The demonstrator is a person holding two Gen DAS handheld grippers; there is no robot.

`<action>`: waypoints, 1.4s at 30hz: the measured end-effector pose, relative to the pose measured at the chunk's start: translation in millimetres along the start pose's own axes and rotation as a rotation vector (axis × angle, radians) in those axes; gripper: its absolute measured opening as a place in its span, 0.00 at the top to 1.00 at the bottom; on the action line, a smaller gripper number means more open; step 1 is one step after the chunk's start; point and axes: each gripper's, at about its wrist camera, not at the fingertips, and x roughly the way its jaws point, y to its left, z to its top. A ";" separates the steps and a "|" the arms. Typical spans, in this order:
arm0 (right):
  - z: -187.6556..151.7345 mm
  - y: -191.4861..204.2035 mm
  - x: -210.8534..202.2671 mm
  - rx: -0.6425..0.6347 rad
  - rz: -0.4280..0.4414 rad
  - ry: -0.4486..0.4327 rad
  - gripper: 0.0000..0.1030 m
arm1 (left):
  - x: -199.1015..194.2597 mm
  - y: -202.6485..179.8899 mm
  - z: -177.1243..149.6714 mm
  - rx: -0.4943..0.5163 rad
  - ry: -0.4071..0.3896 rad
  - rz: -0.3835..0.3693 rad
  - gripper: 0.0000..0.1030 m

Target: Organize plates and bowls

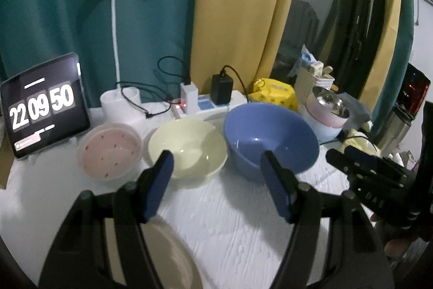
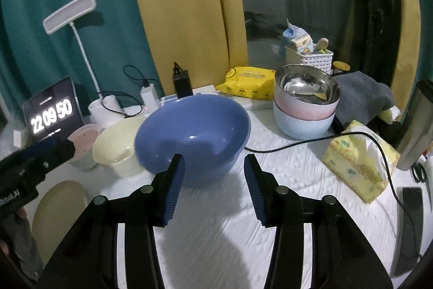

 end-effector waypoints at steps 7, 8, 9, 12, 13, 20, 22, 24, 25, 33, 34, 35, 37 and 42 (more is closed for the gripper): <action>2.9 -12.2 32.8 0.014 -0.043 0.011 0.42 | 39.3 -5.8 2.1 0.011 0.055 0.001 0.34; 2.7 -14.3 38.8 0.016 -0.051 0.018 0.42 | 44.0 -6.5 2.2 0.010 0.060 0.000 0.34; 2.2 -15.8 43.4 0.017 -0.055 0.027 0.42 | 47.4 -6.8 1.9 0.009 0.063 -0.001 0.34; -0.5 -20.2 60.0 0.026 -0.056 0.061 0.42 | 59.7 -7.1 3.0 0.000 0.076 0.001 0.34; -1.0 -21.3 63.9 0.029 -0.054 0.068 0.42 | 62.5 -6.9 3.5 -0.005 0.074 0.003 0.34; -7.1 -25.5 86.2 0.048 -0.051 0.107 0.42 | 82.5 -14.1 1.9 0.012 0.087 0.014 0.34; -12.2 -27.7 94.2 0.053 -0.050 0.126 0.42 | 86.1 -20.8 -0.2 0.041 0.089 0.023 0.34; -17.0 -29.8 100.6 0.059 -0.048 0.141 0.42 | 89.8 -27.5 -2.7 0.067 0.094 0.034 0.34; -18.8 -30.6 103.0 0.061 -0.047 0.146 0.42 | 90.9 -30.6 -3.8 0.078 0.093 0.039 0.34; -27.0 -35.1 108.5 0.078 -0.029 0.162 0.79 | 93.3 -45.6 -7.0 0.127 0.080 0.046 0.56; -27.6 -34.9 107.3 0.076 -0.021 0.159 0.83 | 93.6 -46.7 -7.5 0.132 0.082 0.043 0.62; -27.9 -34.7 106.5 0.075 -0.017 0.157 0.83 | 93.9 -48.2 -8.1 0.137 0.086 0.038 0.65; -29.1 -33.6 102.7 0.072 -0.007 0.150 0.84 | 93.9 -52.0 -9.5 0.147 0.088 0.027 0.68; -31.6 -33.3 95.0 0.082 -0.004 0.140 0.86 | 90.7 -56.4 -12.1 0.154 0.087 0.020 0.73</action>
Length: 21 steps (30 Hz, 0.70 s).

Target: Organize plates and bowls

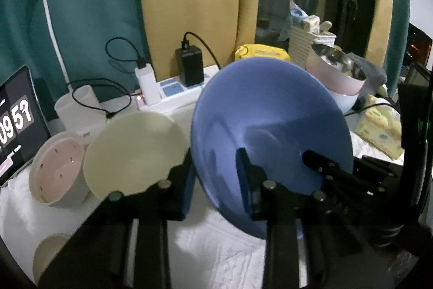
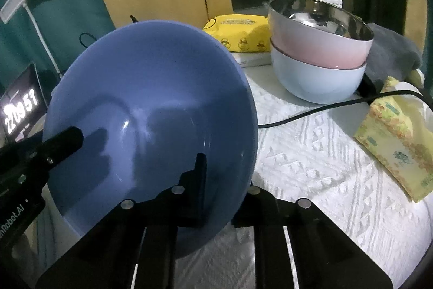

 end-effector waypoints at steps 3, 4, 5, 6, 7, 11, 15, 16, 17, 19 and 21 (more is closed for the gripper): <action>-1.4 -1.1 -7.5 0.006 -0.004 -0.011 0.86 | -5.6 -1.2 -1.4 0.000 -0.006 -0.001 0.74; -2.0 -1.0 -11.3 0.007 -0.005 -0.016 0.86 | -8.3 -1.8 -2.1 -0.001 -0.010 -0.002 0.74; -2.9 -0.8 -14.3 0.007 -0.007 -0.021 0.86 | -10.6 -1.9 -2.6 -0.001 -0.013 -0.003 0.74; -4.1 -0.9 -17.8 0.009 -0.007 -0.025 0.86 | -13.4 -2.1 -3.1 -0.002 -0.016 -0.005 0.74; -5.2 -2.0 -21.7 0.010 -0.006 -0.028 0.86 | -15.6 -2.5 -3.8 -0.001 -0.019 -0.006 0.74; -5.1 -5.1 -28.9 0.015 -0.005 -0.032 0.86 | -26.0 -4.5 -7.7 0.001 -0.026 -0.011 0.74; -5.0 -3.5 -34.9 0.018 -0.005 -0.032 0.86 | -37.8 -6.6 -11.3 0.002 -0.037 -0.017 0.74; -5.6 -3.8 -36.6 0.017 -0.005 -0.033 0.86 | -40.8 -6.5 -12.4 0.001 -0.039 -0.020 0.74; -7.6 -3.7 -39.0 0.017 -0.005 -0.034 0.86 | -44.4 -6.7 -13.8 -0.002 -0.041 -0.023 0.74; -10.4 -3.5 -43.9 0.020 -0.003 -0.033 0.85 | -49.1 -6.5 -16.3 -0.006 -0.041 -0.027 0.74; -11.8 -3.4 -48.4 0.020 -0.002 -0.035 0.85 | -54.3 -6.1 -19.9 -0.013 -0.039 -0.032 0.74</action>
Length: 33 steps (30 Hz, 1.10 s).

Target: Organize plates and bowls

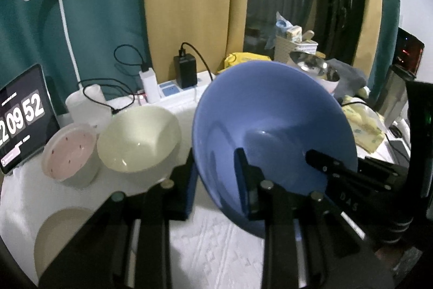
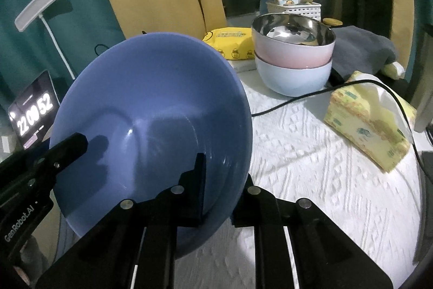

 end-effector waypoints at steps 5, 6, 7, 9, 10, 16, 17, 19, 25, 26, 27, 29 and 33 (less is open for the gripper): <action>-9.6 1.9 -18.5 -0.001 0.001 -0.008 0.85 | -14.8 -2.0 -9.3 -0.003 -0.005 -0.002 0.74; -11.5 2.5 -21.5 -0.002 0.000 -0.010 0.85 | -18.1 -2.2 -10.9 -0.004 -0.007 -0.002 0.74; -13.9 3.4 -25.2 -0.004 -0.001 -0.012 0.85 | -21.3 -2.6 -12.5 -0.005 -0.008 -0.003 0.74; -20.1 6.5 -33.6 -0.006 -0.003 -0.015 0.85 | -28.7 -3.0 -16.2 -0.006 -0.011 -0.004 0.74; -22.1 7.7 -37.3 -0.007 -0.002 -0.017 0.85 | -32.4 -3.1 -17.9 -0.007 -0.013 -0.005 0.74; -32.6 15.7 -58.8 -0.010 -0.002 -0.020 0.84 | -48.6 -3.5 -26.4 -0.017 -0.008 -0.018 0.74; -33.8 16.0 -61.0 -0.009 -0.002 -0.020 0.84 | -51.1 -3.8 -28.2 -0.015 -0.007 -0.019 0.74; -36.7 16.8 -65.2 -0.006 -0.002 -0.020 0.84 | -54.9 -3.9 -32.6 -0.014 -0.004 -0.022 0.74; -51.4 22.1 -72.1 -0.008 0.004 0.011 0.82 | -60.3 1.2 -48.6 -0.032 0.019 -0.023 0.74; -53.4 23.2 -73.0 -0.008 0.006 0.016 0.81 | -60.5 2.2 -51.1 -0.033 0.024 -0.023 0.74; -56.1 24.6 -74.1 -0.008 0.009 0.022 0.80 | -60.9 3.1 -53.7 -0.035 0.030 -0.022 0.74; -59.1 26.9 -76.2 -0.007 0.012 0.030 0.80 | -62.9 5.0 -58.6 -0.038 0.038 -0.022 0.74; -65.9 29.0 -81.3 0.008 0.029 0.045 0.79 | -65.9 8.3 -69.3 -0.044 0.056 -0.027 0.74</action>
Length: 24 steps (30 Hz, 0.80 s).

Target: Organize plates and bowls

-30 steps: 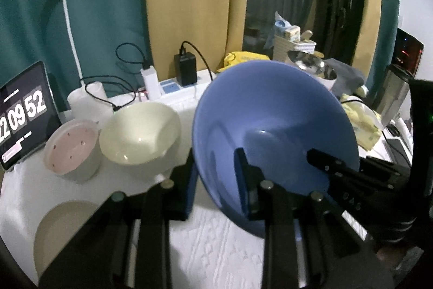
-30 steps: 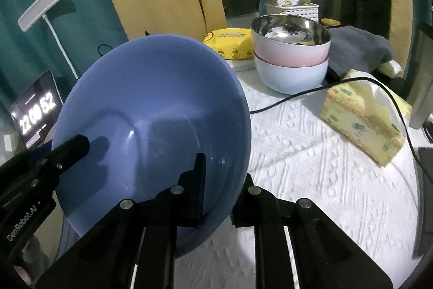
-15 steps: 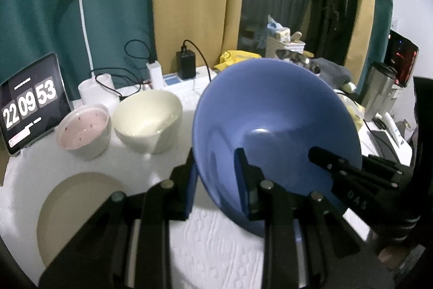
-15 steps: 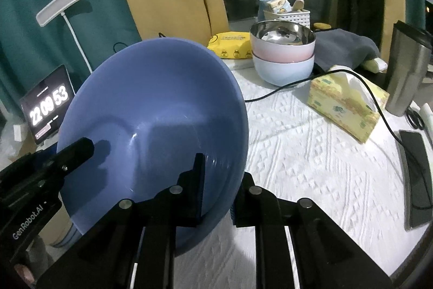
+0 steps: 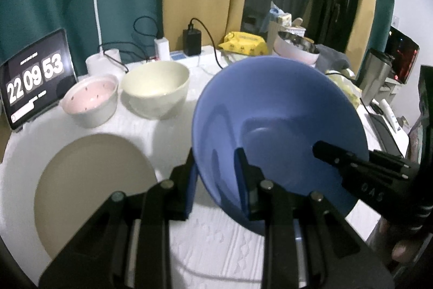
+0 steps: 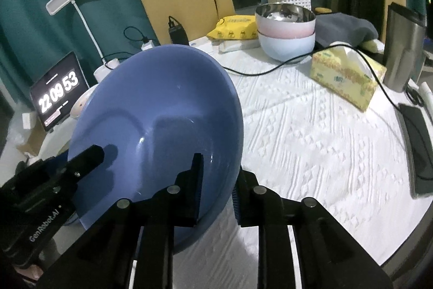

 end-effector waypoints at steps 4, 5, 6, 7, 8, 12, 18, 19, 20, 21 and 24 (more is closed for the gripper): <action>-6.0 2.4 -2.3 -0.002 0.001 0.014 0.78 | 1.1 4.7 -11.5 -0.014 0.033 -0.010 0.74; -7.0 2.7 -2.4 0.000 0.003 0.020 0.78 | 0.8 5.8 -13.7 -0.016 0.037 -0.013 0.74; -8.2 3.1 -2.8 0.002 0.005 0.027 0.78 | 0.0 6.5 -16.3 -0.014 0.042 -0.015 0.74; -9.3 3.8 -3.5 0.001 0.005 0.032 0.77 | -0.4 6.5 -18.5 -0.010 0.048 -0.017 0.74; -10.2 4.4 -4.3 -0.003 0.001 0.033 0.76 | 0.3 6.2 -20.4 -0.004 0.059 -0.020 0.73; -11.0 3.6 -7.4 0.002 -0.020 0.020 0.68 | 0.1 10.9 -22.0 -0.012 0.069 -0.013 0.72; -7.5 2.9 -13.4 -0.009 -0.060 -0.024 0.68 | -7.4 22.2 -17.3 -0.028 0.053 0.006 0.69; -6.3 3.1 -15.3 -0.009 -0.069 -0.031 0.68 | -9.3 24.8 -16.0 -0.031 0.047 0.006 0.69; -5.0 2.8 -17.2 -0.009 -0.074 -0.037 0.68 | -11.2 26.7 -14.7 -0.033 0.041 0.006 0.69; -3.2 3.3 -19.5 -0.010 -0.079 -0.045 0.68 | -13.8 28.8 -13.1 -0.034 0.033 0.009 0.69; 2.3 5.1 -25.6 -0.013 -0.094 -0.068 0.68 | -19.1 35.2 -9.2 -0.040 0.018 0.009 0.64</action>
